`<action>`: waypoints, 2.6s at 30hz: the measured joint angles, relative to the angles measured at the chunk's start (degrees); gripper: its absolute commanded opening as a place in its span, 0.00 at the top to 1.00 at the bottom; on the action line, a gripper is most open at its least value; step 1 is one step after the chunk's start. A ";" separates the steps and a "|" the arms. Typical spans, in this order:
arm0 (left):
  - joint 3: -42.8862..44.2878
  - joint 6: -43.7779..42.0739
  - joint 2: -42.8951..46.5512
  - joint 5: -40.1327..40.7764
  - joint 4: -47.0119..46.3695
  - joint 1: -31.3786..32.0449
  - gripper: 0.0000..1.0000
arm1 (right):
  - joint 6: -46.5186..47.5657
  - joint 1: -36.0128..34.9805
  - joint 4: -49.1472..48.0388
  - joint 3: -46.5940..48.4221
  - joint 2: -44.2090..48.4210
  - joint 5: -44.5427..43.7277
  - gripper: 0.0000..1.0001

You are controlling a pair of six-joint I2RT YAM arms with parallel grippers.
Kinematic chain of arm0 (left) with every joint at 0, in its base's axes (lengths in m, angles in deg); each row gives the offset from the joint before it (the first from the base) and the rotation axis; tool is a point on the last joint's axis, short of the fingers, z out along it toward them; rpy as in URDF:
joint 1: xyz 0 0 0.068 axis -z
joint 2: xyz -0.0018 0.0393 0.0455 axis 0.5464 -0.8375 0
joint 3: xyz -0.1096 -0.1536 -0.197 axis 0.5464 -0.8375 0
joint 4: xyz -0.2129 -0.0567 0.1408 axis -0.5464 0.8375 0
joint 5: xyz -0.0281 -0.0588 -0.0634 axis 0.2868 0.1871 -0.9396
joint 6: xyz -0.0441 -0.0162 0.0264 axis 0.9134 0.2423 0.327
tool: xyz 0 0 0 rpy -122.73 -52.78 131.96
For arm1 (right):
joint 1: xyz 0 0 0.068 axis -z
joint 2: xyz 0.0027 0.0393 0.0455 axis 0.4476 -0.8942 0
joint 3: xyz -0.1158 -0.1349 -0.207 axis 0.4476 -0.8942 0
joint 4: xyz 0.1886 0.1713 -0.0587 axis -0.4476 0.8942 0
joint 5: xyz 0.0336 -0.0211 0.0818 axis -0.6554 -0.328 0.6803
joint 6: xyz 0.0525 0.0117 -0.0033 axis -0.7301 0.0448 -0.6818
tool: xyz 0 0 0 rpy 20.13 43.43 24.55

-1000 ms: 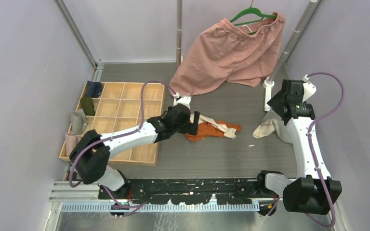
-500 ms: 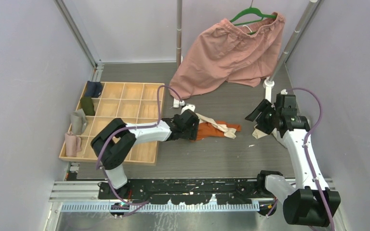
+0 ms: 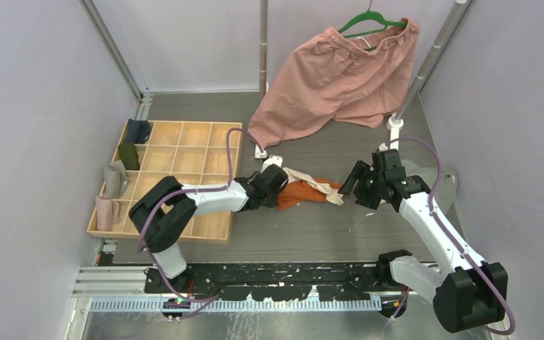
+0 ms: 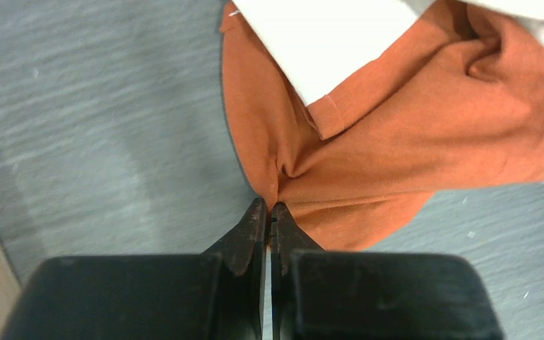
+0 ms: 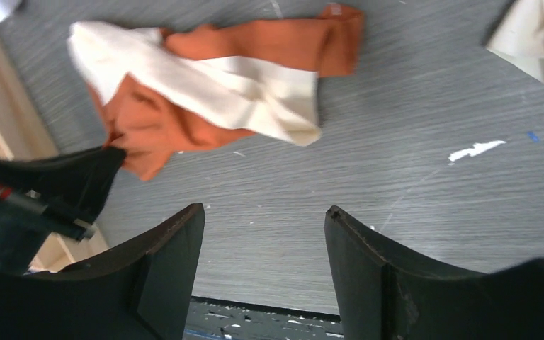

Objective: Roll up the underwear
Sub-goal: Flatten out the underwear at the center of the board.

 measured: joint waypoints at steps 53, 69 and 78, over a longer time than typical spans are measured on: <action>-3.06 -4.46 9.64 -4.68 0.70 -6.08 0.52 | -5.68 -10.84 -14.14 -8.41 -4.68 -13.70 0.99; 1.44 -3.78 -0.70 -6.95 -2.21 -6.05 0.78 | -5.20 -10.84 -12.11 -8.41 -4.59 -13.16 0.99; 2.78 -4.61 -1.55 -4.50 -1.88 -6.05 0.99 | -3.93 -10.84 -9.25 -8.13 -2.25 -13.22 0.99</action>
